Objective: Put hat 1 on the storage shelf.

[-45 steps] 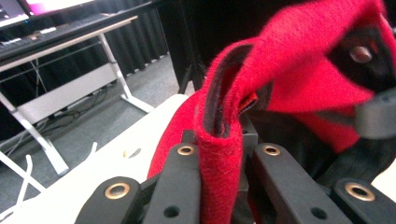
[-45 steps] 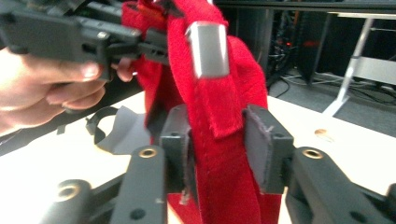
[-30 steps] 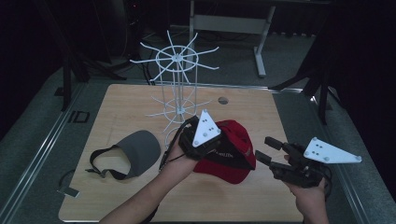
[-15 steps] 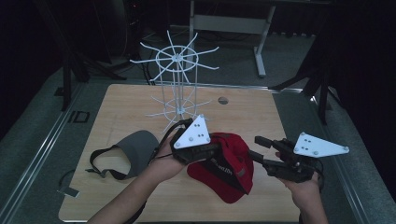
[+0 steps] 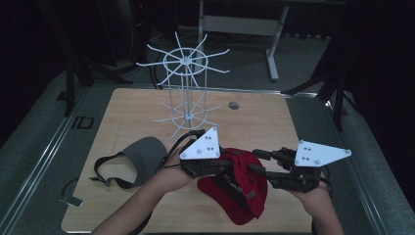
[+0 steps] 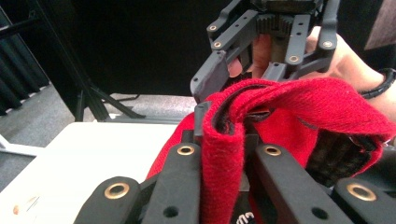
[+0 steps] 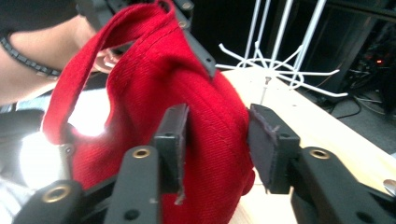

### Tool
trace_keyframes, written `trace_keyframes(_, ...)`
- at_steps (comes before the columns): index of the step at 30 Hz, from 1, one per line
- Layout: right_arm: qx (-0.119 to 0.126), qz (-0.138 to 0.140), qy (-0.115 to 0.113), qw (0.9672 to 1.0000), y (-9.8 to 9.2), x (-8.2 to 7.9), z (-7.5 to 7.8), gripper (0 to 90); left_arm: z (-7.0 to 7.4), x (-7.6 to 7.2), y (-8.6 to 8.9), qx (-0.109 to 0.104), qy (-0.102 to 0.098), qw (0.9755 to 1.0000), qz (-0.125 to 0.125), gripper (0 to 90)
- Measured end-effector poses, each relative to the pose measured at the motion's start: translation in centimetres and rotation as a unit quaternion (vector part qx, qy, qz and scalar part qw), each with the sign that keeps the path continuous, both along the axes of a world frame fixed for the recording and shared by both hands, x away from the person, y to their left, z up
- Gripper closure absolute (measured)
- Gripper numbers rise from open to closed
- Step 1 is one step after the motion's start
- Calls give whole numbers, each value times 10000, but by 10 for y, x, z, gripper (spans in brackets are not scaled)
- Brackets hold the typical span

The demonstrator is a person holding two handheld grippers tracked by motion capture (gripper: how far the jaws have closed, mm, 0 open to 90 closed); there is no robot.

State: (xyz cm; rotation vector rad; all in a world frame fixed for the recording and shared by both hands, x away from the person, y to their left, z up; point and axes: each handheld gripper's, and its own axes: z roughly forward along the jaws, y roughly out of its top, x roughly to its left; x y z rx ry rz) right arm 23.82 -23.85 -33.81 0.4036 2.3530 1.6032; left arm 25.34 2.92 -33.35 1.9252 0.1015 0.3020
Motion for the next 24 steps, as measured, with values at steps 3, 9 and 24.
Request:
trace_keyframes(3, -149, 114, 38, 9998, 1, 0, -1, 738, -1, 0, 0, 1, -2, 10000, 7, 857)
trace_keyframes(9, -288, 157, 54, 9994, 2, -3, -2, 886, -2, 1, 3, -42, 39, 10000, 33, 856)
trace_keyframes(24, 172, -79, 78, 9998, -5, -4, 7, 890, -5, 0, 13, -170, 32, 9997, 181, 715)
